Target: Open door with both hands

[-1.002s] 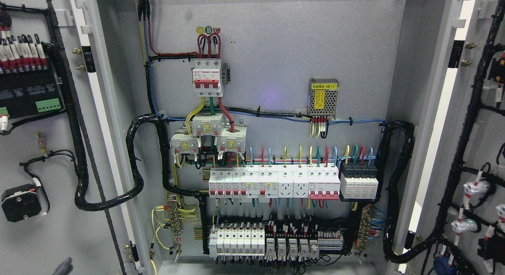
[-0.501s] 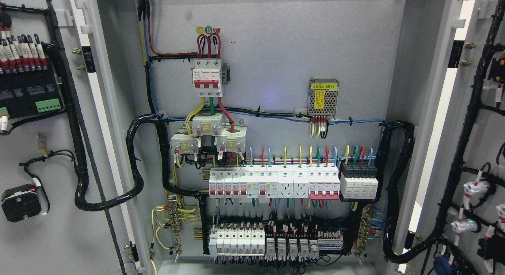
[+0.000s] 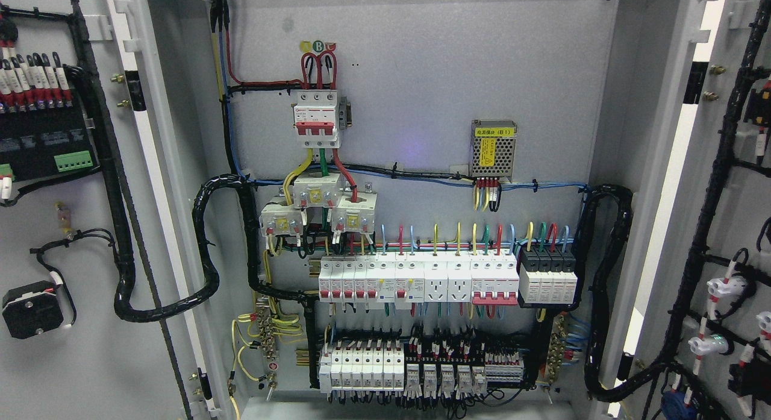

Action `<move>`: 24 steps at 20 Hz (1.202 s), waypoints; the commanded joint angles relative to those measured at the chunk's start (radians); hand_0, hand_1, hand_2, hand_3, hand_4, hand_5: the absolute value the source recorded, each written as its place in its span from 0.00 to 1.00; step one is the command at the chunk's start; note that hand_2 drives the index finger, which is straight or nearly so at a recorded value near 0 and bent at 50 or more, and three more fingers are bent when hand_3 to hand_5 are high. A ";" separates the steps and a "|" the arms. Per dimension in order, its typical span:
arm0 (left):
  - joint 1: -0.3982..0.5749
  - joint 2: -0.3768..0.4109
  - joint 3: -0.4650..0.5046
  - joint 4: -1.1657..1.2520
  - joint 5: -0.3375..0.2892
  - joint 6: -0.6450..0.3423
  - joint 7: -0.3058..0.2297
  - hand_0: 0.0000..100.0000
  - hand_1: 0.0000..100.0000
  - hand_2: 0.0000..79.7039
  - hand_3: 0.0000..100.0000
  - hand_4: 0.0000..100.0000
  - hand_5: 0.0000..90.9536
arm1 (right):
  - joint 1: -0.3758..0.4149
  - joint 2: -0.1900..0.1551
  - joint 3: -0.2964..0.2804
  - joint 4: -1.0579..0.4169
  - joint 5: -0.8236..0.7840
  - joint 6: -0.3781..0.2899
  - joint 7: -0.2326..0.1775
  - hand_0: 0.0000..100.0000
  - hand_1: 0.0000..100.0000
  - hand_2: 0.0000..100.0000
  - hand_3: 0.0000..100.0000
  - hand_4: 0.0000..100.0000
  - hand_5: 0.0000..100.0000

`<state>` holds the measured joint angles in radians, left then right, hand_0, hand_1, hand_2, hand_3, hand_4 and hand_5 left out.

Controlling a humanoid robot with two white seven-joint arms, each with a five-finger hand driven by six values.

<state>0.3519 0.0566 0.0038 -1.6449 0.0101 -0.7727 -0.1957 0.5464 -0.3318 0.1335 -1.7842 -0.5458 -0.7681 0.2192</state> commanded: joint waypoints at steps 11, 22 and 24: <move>0.159 0.037 -0.039 0.549 -0.033 -0.277 0.002 0.00 0.00 0.00 0.00 0.00 0.00 | 0.214 -0.006 0.224 0.458 0.029 -0.002 -0.001 0.38 0.00 0.00 0.00 0.00 0.00; 0.156 0.038 -0.036 1.002 -0.035 -0.277 -0.001 0.00 0.00 0.00 0.00 0.00 0.00 | 0.185 0.052 0.225 0.965 0.184 0.012 -0.003 0.38 0.00 0.00 0.00 0.00 0.00; 0.125 0.031 -0.039 1.127 -0.035 -0.277 -0.001 0.00 0.00 0.00 0.00 0.00 0.00 | 0.133 0.095 0.224 1.099 0.190 0.012 -0.001 0.38 0.00 0.00 0.00 0.00 0.00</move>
<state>0.5057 0.0893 -0.0119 -0.9832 0.0001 -0.7727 -0.1934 0.7348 -0.3123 0.3332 -1.1504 -0.4081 -0.7610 0.2175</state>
